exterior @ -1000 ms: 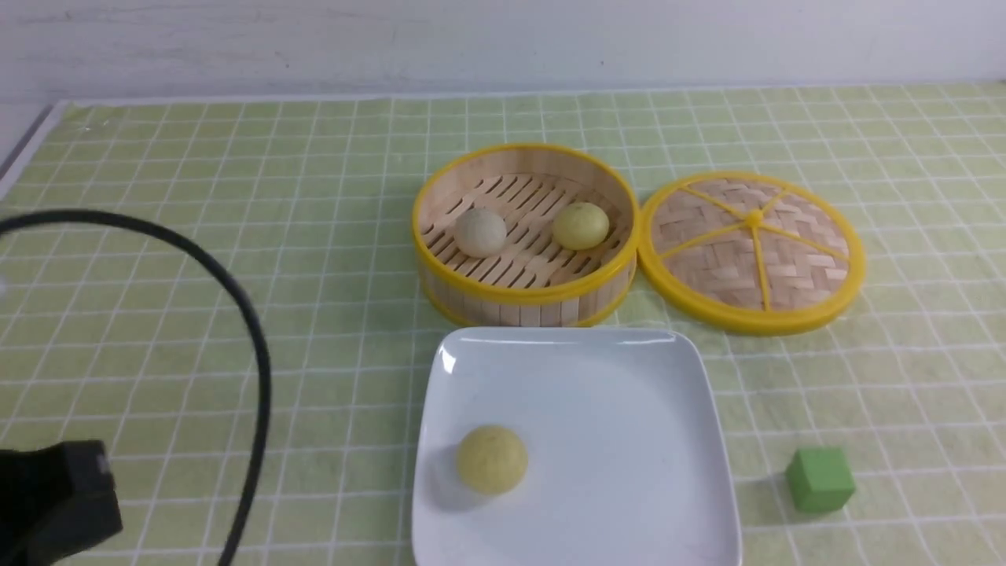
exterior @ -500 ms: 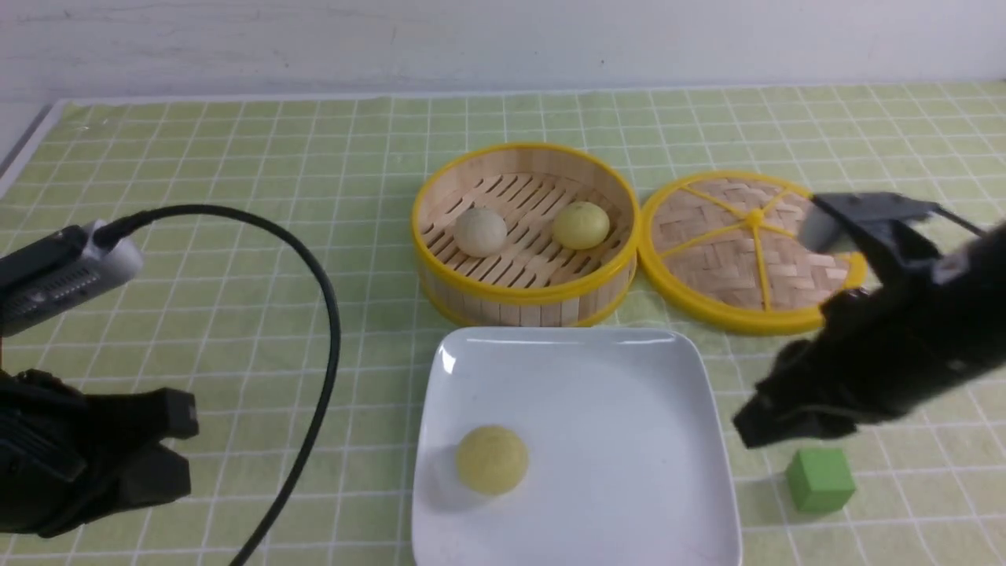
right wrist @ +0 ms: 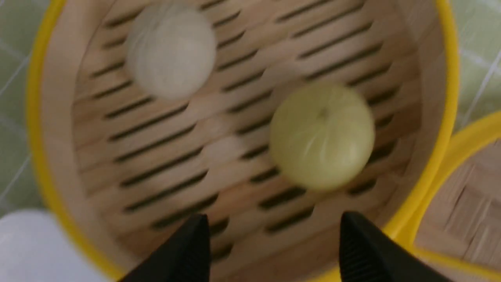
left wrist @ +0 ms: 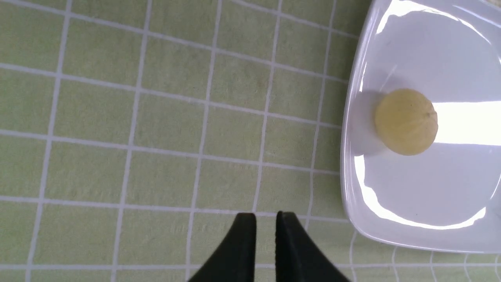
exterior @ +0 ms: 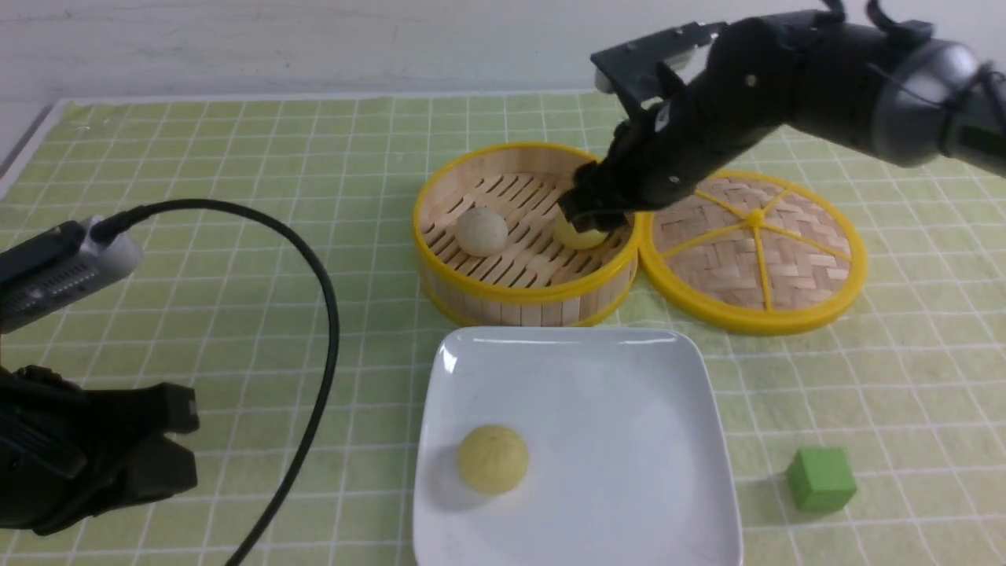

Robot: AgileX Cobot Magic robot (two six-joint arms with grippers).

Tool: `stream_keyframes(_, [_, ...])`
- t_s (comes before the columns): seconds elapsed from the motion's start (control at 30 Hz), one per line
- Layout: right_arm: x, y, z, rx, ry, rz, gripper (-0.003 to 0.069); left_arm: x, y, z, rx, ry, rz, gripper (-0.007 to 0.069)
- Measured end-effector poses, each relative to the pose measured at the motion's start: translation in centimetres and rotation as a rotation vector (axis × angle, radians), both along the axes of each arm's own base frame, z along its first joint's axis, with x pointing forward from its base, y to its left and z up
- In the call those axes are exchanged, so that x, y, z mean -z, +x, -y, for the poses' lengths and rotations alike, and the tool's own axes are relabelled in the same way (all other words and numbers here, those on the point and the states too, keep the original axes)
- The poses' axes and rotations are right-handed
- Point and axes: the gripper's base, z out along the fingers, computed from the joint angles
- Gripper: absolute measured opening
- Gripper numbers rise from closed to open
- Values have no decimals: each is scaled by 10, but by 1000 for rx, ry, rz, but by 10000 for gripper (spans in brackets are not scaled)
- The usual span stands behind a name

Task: Put the steamed buns into the plate on the green tablecloth.
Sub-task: 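Reach toward a bun in the bamboo steamer with the right gripper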

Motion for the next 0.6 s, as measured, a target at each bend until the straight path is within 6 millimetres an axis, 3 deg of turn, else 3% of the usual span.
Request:
stream_keyframes(0.07, [13,21,-6,43,-15,12,443,0,1,0,-3,0,7,137])
stream_keyframes(0.2, [34,41,-11,106,-17,9,443,-1,1,0,-5,0,14,168])
stream_keyframes(0.37, [56,48,-14,130,-18,-10,414,-1,1,0,-5,0,14,192])
stream_keyframes(0.5, [60,51,-15,131,-12,-3,285,-1,1,0,-5,0,14,199])
stream_keyframes(0.6, [56,50,-15,139,3,-12,125,-1,1,0,-5,0,13,202])
